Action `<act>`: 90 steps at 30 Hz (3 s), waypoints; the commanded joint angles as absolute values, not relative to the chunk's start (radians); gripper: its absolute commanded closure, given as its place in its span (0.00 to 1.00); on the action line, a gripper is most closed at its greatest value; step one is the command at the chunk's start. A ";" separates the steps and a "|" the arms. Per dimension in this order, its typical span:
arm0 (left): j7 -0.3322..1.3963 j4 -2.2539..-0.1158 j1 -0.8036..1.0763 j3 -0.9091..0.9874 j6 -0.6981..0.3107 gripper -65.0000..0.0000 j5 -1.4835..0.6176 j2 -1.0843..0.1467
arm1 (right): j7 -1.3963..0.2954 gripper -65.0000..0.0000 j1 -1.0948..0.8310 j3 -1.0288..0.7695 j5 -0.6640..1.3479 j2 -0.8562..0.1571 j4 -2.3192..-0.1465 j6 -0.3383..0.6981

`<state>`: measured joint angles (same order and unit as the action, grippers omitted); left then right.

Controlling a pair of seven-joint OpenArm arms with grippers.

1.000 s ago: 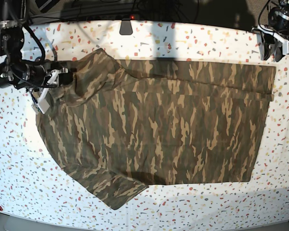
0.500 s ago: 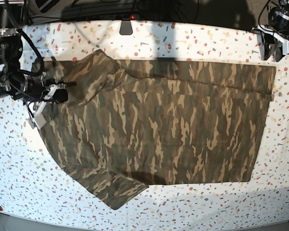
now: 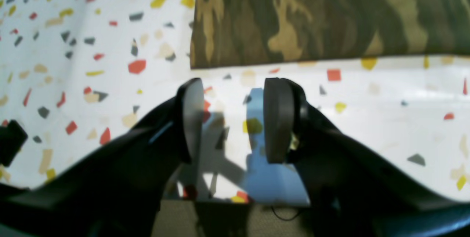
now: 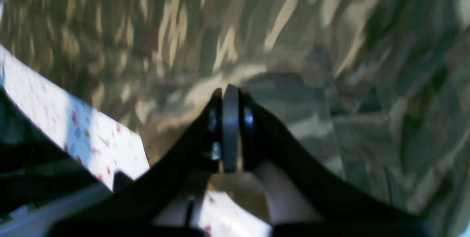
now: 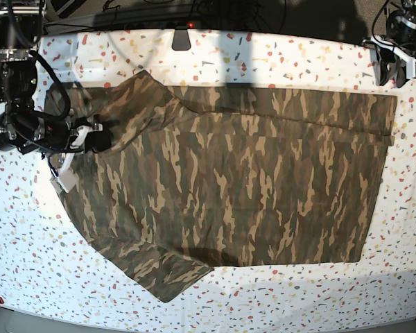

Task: Fold the T-shirt properly

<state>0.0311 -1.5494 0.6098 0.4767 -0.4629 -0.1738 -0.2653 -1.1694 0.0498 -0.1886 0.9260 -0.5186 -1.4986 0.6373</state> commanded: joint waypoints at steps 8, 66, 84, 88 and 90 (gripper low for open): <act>0.007 -1.567 0.615 0.484 -0.460 0.59 -0.185 -0.278 | -1.106 0.49 0.080 -0.197 0.710 -0.568 -1.486 0.650; 0.015 -1.567 0.616 0.484 -0.460 0.59 -0.184 -0.278 | -0.872 1.00 0.236 -0.196 0.675 -0.197 -1.398 0.673; 0.030 -1.567 0.616 0.484 -0.460 0.59 -0.185 -0.278 | -0.800 0.68 0.242 -0.242 0.632 -0.182 -1.398 0.672; 0.030 -1.567 0.616 0.484 -0.460 0.59 -0.185 -0.278 | -0.801 0.68 0.259 -0.324 0.636 -0.186 -1.398 0.672; 0.030 -1.567 0.616 0.484 -0.460 0.59 -0.185 -0.277 | -0.815 0.68 0.260 -0.351 0.676 -0.202 -1.398 0.672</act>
<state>0.0555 -1.5494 0.6102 0.4767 -0.4629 -0.1741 -0.2653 -0.8284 0.2356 -0.3492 0.6613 -0.1913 -1.3830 0.6651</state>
